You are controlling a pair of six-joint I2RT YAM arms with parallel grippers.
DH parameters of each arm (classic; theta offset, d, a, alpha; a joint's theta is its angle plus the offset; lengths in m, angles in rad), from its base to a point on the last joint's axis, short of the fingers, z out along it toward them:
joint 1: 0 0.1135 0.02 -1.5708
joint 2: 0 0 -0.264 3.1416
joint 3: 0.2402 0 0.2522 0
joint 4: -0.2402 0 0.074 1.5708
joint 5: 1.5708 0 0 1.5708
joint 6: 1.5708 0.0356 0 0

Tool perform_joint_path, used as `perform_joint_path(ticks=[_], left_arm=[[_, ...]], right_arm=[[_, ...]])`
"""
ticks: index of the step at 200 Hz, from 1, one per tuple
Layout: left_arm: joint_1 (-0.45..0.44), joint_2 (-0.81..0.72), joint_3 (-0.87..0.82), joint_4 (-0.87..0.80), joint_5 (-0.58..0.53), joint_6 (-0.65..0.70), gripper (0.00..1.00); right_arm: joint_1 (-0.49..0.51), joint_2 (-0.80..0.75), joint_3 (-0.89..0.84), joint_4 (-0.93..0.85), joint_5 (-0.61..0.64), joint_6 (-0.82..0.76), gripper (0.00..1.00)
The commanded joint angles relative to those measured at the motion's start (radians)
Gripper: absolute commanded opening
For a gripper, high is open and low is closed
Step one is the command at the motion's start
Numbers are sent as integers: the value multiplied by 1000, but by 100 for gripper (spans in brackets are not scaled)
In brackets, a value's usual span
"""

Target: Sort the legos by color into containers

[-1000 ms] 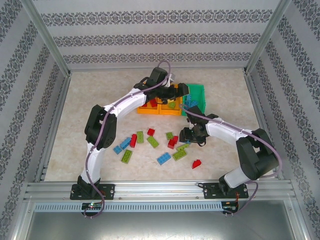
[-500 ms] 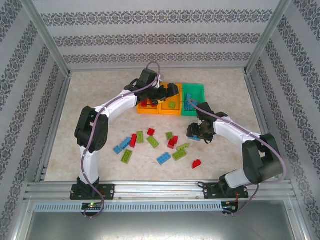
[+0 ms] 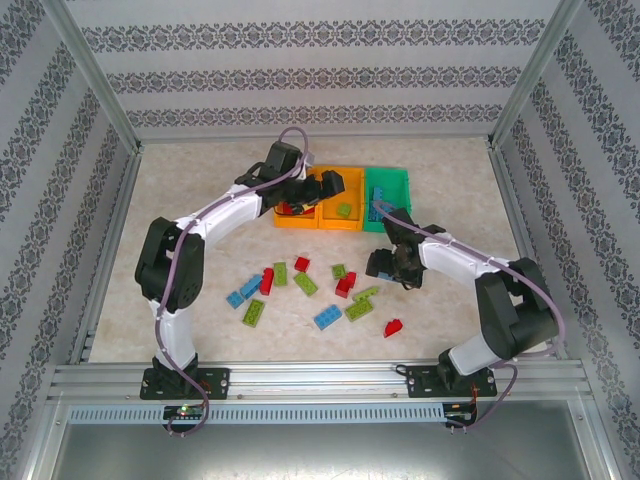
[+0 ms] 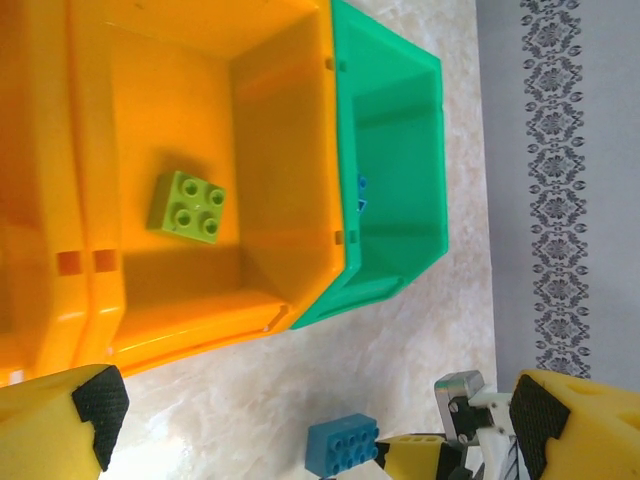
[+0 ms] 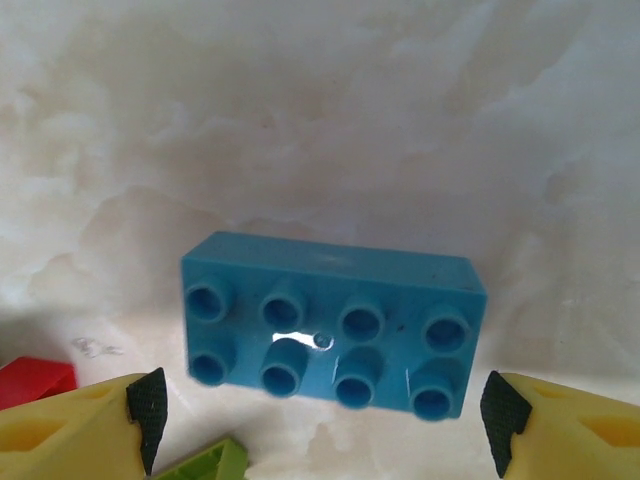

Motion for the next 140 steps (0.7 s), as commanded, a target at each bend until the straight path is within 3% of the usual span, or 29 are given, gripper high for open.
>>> perform_joint_path(ticks=[1, 71, 111, 140], left_arm=[[18, -76, -40, 4, -34, 44, 100], [46, -218, -190, -73, -147, 110, 100], [76, -302, -306, -145, -201, 111, 100], [81, -371, -388, -261, -303, 111, 100]], right_arm=[[6, 54, 37, -11, 53, 16, 83], [17, 74, 97, -36, 96, -29, 55], [-4, 41, 198, -60, 121, -88, 54], [-49, 79, 325, -49, 115, -141, 54]])
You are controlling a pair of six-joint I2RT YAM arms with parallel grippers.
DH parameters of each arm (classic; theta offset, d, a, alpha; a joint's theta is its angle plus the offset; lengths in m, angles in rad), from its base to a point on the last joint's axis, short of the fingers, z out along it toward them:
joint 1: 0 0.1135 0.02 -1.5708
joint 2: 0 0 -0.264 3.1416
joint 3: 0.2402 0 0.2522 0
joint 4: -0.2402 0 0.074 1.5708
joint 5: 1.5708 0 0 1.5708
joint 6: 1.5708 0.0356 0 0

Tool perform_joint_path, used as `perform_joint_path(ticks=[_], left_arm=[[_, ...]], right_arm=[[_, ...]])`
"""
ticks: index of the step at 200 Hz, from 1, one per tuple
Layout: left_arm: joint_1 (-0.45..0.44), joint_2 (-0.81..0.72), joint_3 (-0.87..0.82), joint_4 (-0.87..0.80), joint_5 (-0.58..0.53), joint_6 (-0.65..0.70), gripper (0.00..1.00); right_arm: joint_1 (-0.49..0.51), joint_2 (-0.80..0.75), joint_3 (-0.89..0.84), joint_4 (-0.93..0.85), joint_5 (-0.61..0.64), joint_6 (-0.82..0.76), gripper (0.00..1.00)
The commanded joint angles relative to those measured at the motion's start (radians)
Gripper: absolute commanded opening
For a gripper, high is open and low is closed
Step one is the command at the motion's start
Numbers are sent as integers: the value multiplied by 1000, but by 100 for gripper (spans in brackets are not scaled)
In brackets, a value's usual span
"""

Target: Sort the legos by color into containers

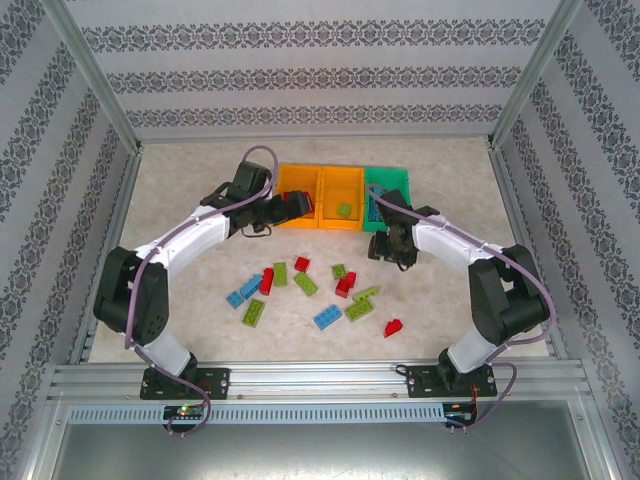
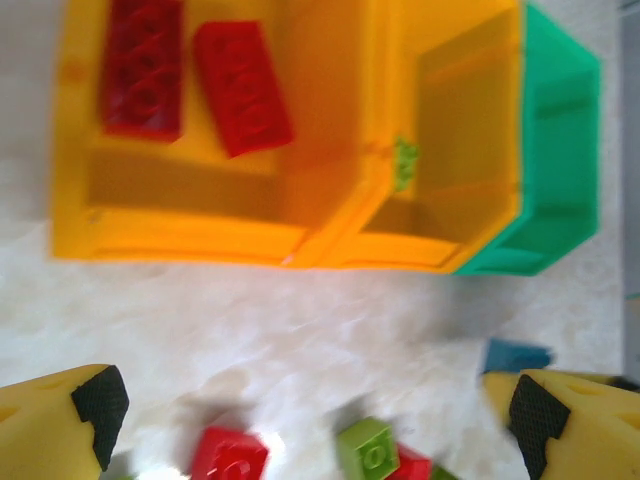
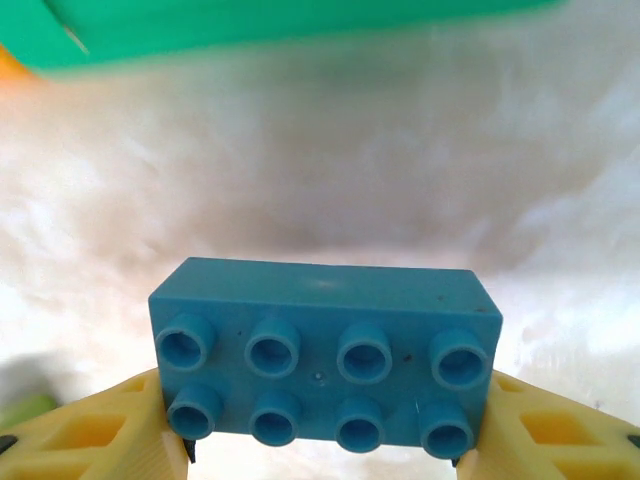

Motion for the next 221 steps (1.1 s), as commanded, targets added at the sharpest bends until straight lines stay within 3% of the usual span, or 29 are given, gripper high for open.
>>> perform_joint_path(ticks=[1, 70, 115, 221], left_arm=[[13, -68, -59, -151, -110, 23, 100], [64, -263, -243, -381, -226, -25, 100], [83, -310, -361, -459, -206, -134, 100], [94, -367, -446, -427, -142, -289, 100]], right_arm=[[-40, 8, 118, -1, 29, -66, 54], [-141, 266, 453, 9, 5, -167, 54], [-165, 395, 601, -19, -5, -199, 58], [-175, 413, 605, 6, -39, -198, 77]])
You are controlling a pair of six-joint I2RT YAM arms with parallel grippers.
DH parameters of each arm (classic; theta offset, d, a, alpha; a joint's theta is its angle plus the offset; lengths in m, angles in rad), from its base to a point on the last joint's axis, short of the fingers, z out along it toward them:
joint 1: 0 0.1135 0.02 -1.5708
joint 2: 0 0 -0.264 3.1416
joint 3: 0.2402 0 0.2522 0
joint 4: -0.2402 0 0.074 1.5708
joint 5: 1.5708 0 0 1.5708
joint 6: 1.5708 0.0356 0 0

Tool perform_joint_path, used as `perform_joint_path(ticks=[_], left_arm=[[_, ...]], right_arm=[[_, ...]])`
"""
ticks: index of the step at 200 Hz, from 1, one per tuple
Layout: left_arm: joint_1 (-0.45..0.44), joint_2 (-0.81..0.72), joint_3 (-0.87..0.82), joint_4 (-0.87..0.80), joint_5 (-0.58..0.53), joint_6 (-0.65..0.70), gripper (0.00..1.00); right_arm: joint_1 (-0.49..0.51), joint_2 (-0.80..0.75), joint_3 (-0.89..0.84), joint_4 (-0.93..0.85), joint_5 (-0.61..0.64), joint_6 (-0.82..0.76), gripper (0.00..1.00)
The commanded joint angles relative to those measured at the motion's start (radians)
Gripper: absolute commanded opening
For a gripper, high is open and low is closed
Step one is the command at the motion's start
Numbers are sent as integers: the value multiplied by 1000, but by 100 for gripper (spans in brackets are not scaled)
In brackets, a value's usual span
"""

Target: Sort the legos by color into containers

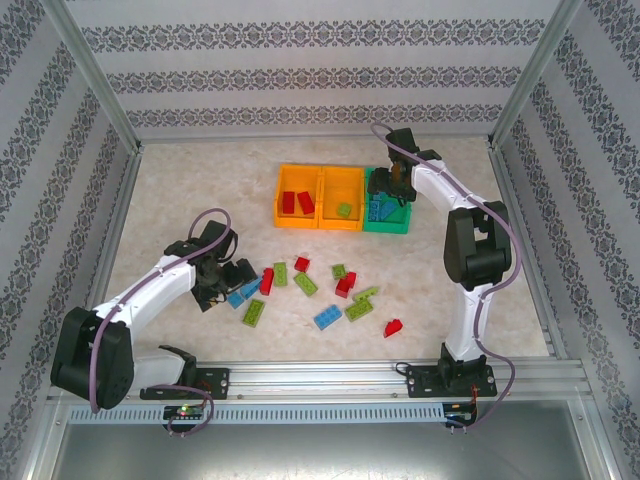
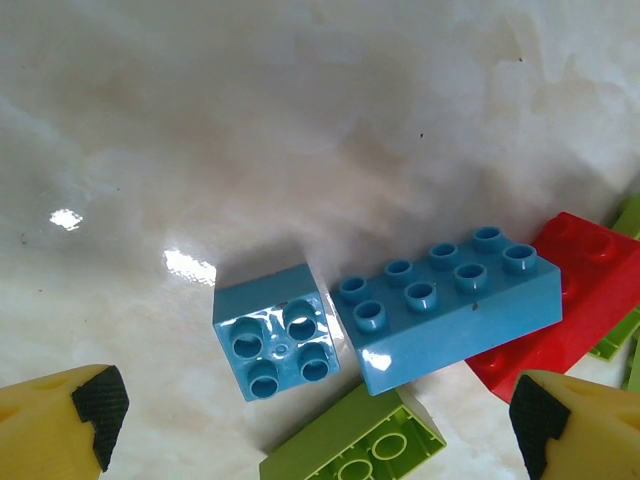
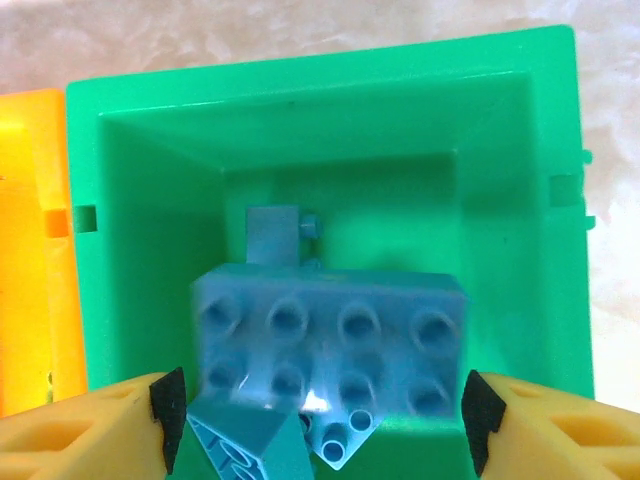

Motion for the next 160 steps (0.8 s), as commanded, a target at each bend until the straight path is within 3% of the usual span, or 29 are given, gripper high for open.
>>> perform_joint_path(ticks=[1, 30, 106, 160], left_arm=[[15, -3, -15, -9, 28, -61, 100], [15, -8, -71, 26, 61, -123, 100], [26, -74, -139, 65, 25, -234, 100], [40, -73, -155, 114, 26, -254, 100]], right_arm=[[-9, -5, 7, 4, -18, -12, 77], [-8, -12, 4, 7, -13, -13, 78], [-9, -30, -27, 45, -46, -9, 80], [-13, -32, -43, 51, -50, -10, 80]])
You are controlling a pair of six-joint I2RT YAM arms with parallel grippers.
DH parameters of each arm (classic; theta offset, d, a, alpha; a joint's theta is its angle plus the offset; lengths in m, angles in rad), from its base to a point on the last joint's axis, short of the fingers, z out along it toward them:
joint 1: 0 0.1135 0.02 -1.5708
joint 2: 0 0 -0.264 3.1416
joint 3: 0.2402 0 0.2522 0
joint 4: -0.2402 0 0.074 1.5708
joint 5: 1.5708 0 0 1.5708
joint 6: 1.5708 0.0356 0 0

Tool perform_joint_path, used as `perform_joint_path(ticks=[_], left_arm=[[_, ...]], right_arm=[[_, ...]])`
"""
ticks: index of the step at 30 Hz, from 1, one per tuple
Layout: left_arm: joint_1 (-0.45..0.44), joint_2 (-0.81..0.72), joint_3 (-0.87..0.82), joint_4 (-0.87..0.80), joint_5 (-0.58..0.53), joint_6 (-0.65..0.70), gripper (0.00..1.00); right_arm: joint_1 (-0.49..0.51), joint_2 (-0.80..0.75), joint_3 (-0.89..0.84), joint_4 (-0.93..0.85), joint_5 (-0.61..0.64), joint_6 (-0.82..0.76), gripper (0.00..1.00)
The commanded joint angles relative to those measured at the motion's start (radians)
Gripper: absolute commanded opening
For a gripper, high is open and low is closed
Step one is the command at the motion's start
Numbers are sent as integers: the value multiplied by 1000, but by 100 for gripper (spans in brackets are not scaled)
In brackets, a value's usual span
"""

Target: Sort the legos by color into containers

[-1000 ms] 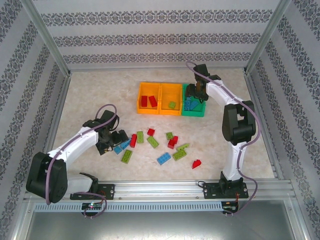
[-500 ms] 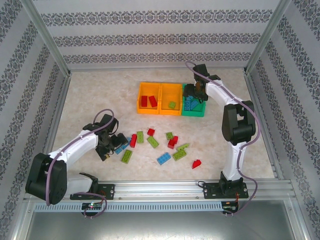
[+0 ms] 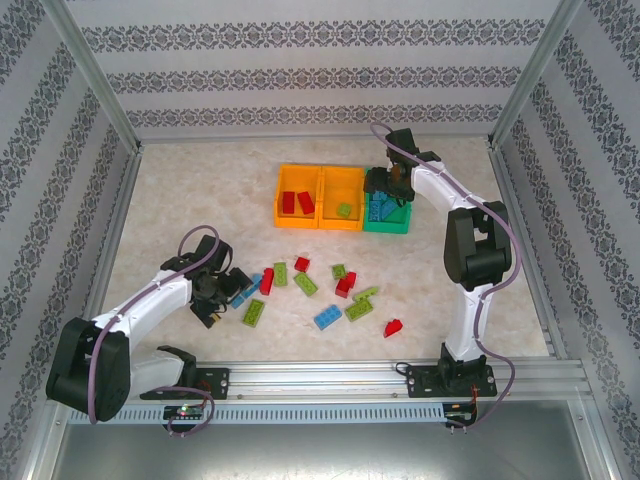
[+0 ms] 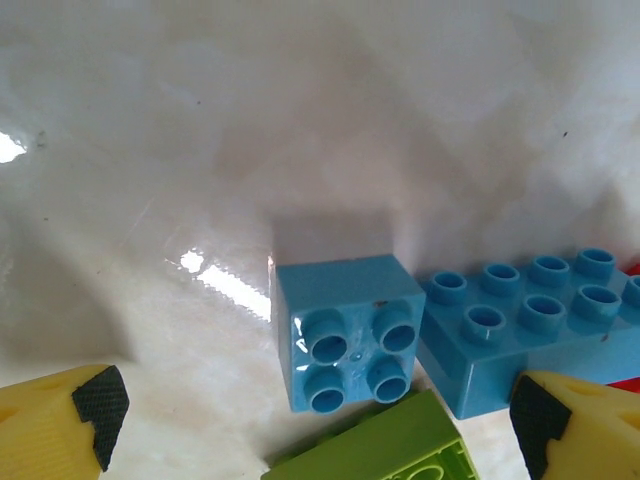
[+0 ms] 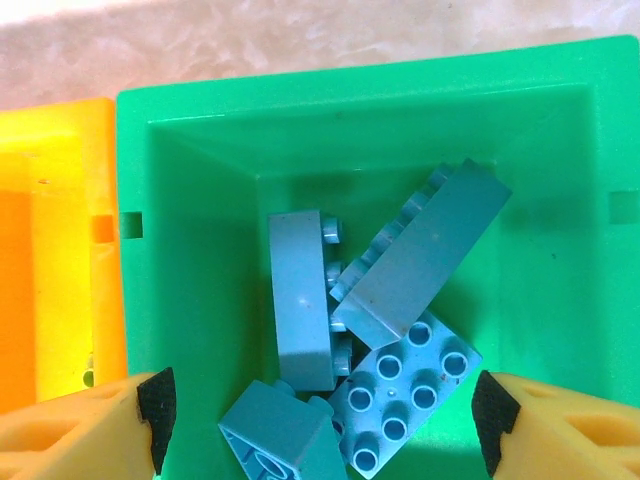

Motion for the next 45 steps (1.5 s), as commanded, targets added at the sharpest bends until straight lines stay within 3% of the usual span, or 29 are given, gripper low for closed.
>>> perform_joint_path(ticks=[1, 10, 16, 23, 36, 45], left_arm=[[15, -8, -3, 14, -22, -33, 100], [22, -45, 10, -37, -47, -30, 99], [11, -80, 46, -53, -13, 35, 94], [-111, -54, 81, -118, -35, 177, 89], [-343, 48, 65, -43, -126, 264, 88], [-385, 213, 119, -14, -163, 311, 85]], right_arm=[[-13, -29, -21, -1, -9, -10, 80], [-19, -37, -42, 5, -10, -6, 81], [-20, -41, -50, 7, -8, -9, 81], [-19, -48, -53, 8, -7, -7, 81], [-21, -64, -62, -3, 7, -9, 81], [-25, -114, -85, 2, 22, -16, 81]])
